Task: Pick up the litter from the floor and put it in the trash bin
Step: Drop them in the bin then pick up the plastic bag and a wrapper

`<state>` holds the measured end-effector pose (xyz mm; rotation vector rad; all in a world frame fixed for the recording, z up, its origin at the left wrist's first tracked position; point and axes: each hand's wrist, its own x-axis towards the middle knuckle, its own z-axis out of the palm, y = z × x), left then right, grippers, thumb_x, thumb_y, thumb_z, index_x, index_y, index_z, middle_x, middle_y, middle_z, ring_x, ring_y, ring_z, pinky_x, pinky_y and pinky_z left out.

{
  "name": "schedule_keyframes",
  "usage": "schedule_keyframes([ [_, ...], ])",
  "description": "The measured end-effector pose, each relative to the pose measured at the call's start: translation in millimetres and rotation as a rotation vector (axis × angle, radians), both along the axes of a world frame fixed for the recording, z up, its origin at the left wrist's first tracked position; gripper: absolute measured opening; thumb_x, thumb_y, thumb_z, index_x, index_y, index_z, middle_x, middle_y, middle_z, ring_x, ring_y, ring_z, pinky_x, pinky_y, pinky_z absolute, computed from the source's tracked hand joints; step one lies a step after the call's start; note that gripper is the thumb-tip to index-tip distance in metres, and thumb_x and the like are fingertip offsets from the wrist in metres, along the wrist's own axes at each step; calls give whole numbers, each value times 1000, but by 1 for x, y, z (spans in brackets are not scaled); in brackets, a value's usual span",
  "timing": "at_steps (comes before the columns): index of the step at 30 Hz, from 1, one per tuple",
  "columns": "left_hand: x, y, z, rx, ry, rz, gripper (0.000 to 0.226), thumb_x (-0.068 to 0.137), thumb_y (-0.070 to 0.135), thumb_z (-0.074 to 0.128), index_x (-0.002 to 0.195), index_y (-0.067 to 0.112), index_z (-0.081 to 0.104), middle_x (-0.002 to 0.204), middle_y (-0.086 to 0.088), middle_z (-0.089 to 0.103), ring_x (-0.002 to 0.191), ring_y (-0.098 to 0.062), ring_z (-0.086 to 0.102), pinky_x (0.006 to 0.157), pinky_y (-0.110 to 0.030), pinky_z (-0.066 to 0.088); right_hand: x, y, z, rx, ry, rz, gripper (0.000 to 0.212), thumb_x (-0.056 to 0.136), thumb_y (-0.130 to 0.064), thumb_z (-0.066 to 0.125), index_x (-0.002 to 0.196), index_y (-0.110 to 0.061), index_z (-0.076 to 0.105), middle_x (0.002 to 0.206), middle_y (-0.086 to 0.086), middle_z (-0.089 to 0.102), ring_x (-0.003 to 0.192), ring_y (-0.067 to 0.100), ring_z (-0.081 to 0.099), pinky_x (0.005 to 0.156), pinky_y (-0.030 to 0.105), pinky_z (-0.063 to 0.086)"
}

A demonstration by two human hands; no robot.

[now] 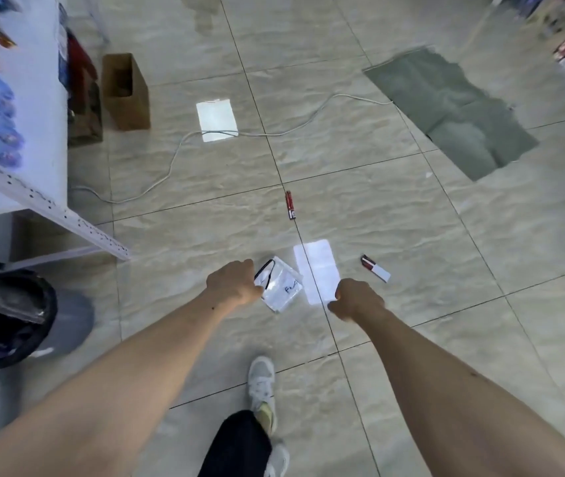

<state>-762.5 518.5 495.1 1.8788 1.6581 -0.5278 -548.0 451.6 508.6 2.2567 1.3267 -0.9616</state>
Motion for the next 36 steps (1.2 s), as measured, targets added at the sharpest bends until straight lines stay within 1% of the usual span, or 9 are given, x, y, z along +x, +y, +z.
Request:
schedule_keyframes([
  [4,37,26,-24,-11,-9,33,47,84,41,55,125,19,48,112,2,58,103,-21,57,69,-30,38,44,33,-22,-1,11,25,27,89,-22,57,116,-17,59,115,1,63,106,21,60,78,27,41],
  [7,66,49,-47,-16,-36,42,48,84,40,56,127,22,47,117,3,58,109,-20,56,72,-29,38,78,58,-44,15,-1,28,30,89,-22,55,118,-18,61,121,0,63,116,19,58,85,27,46],
  [10,99,69,-78,-43,-45,26,45,85,41,55,122,18,47,117,1,57,109,-21,54,73,-29,38,110,78,-73,13,-13,41,29,91,-24,54,118,-18,62,119,2,63,112,21,59,85,28,46],
  [14,140,86,-129,-56,-51,5,41,86,40,55,117,14,49,116,-4,57,108,-24,55,76,-32,42,143,99,-127,-12,-10,78,29,90,-23,55,118,-17,63,118,2,63,101,20,62,76,27,44],
  [20,189,111,-244,-26,-38,-20,46,89,42,52,126,14,48,123,-5,56,112,-25,55,80,-32,43,200,118,-249,-15,-18,100,31,91,-23,56,121,-17,55,120,1,61,109,21,60,84,30,48],
  [23,204,120,-318,-9,-17,-39,48,90,43,51,128,14,47,125,-5,55,114,-25,54,78,-32,42,227,118,-328,-20,5,114,40,87,-21,62,125,-18,50,122,-1,59,110,19,59,88,33,50],
  [28,224,137,-439,-2,-18,-81,50,91,41,54,130,11,46,123,-9,55,112,-27,54,81,-34,45,258,120,-460,48,-9,126,53,86,-37,64,133,-19,47,135,-4,52,125,18,50,91,34,46],
  [32,233,163,-510,57,9,-142,54,90,44,55,134,15,45,129,-8,52,118,-27,52,90,-38,48,281,131,-541,72,-46,10,69,91,-44,57,149,-21,28,155,1,26,140,28,29,109,45,31],
  [36,232,185,-547,150,45,-159,52,89,47,55,131,17,47,127,-6,53,117,-27,53,79,-35,42,288,138,-584,36,-42,-78,80,87,-48,61,152,-24,20,157,4,16,140,36,26,112,45,24],
])
